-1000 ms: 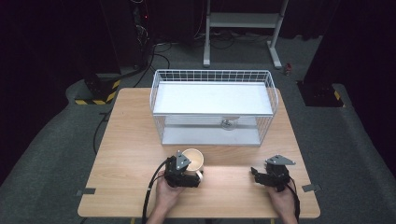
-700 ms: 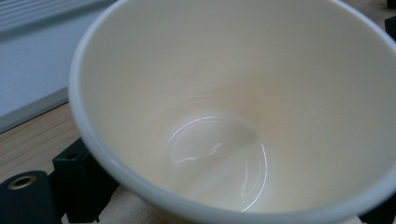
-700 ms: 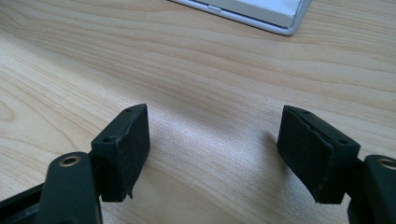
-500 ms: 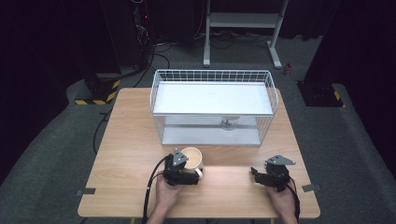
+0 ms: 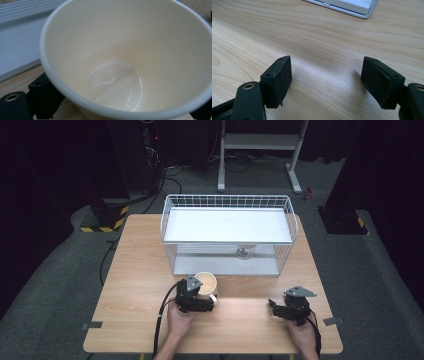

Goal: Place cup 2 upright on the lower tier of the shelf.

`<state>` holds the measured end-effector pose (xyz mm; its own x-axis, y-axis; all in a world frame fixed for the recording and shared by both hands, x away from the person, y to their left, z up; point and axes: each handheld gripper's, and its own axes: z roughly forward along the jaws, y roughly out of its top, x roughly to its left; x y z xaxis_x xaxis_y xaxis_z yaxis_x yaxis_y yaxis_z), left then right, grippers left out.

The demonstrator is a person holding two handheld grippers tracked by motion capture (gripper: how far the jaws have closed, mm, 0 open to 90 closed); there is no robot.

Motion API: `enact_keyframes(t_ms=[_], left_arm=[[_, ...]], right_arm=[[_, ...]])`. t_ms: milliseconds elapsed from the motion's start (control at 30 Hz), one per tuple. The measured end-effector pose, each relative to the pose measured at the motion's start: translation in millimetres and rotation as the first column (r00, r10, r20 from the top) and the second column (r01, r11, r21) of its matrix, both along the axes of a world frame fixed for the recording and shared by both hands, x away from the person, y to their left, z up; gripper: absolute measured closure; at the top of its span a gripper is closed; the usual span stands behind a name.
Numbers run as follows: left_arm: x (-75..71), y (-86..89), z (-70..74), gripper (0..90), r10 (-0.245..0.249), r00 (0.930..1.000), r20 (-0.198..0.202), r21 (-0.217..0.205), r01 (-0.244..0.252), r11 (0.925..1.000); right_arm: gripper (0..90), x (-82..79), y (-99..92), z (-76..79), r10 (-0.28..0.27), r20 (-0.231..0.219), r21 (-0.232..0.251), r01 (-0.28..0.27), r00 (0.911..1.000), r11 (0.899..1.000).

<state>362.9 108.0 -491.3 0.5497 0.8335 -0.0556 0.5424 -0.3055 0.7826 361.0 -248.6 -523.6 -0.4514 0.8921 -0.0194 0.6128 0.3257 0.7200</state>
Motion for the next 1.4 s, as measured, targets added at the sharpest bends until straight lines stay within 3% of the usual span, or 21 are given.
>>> enact_keyframes(t_ms=[200,400,500,600,700,800,900,1067,1400], left_arm=[[8.4,1.2,6.4,8.3,0.000,1.0000,-0.006,-0.011,0.000,0.9999],[17.2,1.1,9.7,8.3,0.006,1.0000,-0.008,0.020,-0.005,0.9998],[20.4,-0.1,10.4,8.3,0.004,0.9999,-0.016,0.014,-0.003,0.9999],[24.2,-2.0,12.2,8.3,0.001,1.0000,-0.002,0.028,-0.001,0.9996],[27.8,-1.1,12.4,8.4,0.008,0.9999,-0.012,-0.001,-0.008,1.0000],[31.6,-0.8,13.0,8.4,0.012,0.9999,-0.003,0.026,-0.012,0.9996],[36.2,-0.1,15.3,8.4,0.025,0.9997,0.001,0.026,-0.025,0.9993],[42.5,3.0,16.3,8.4,0.047,0.9989,0.009,-0.008,-0.047,0.9989],[56.3,13.2,9.1,8.5,0.131,0.9913,-0.008,-0.026,-0.132,0.9910]], right_arm=[[24.9,0.0,0.0,0.0,0.000,0.000,0.000,0.000,1.0000,1.000],[24.7,0.0,-0.2,0.0,0.000,0.000,-0.001,0.000,1.0000,1.000],[24.7,0.0,-0.2,0.0,-0.001,0.000,-0.001,0.001,1.0000,1.000],[24.7,0.0,-0.1,0.0,-0.001,0.000,-0.001,0.001,1.0000,1.000],[24.6,0.1,-0.1,0.0,-0.001,0.000,-0.001,0.001,1.0000,1.000],[24.6,0.1,-0.2,0.0,-0.001,0.000,-0.001,0.001,1.0000,1.000],[24.6,0.1,-0.1,0.0,-0.001,0.000,-0.001,0.001,1.0000,1.000],[24.6,0.1,-0.2,0.0,-0.001,0.000,-0.001,0.001,1.0000,1.000],[24.6,0.1,-0.2,0.0,-0.001,0.000,-0.002,0.001,1.0000,1.000]])
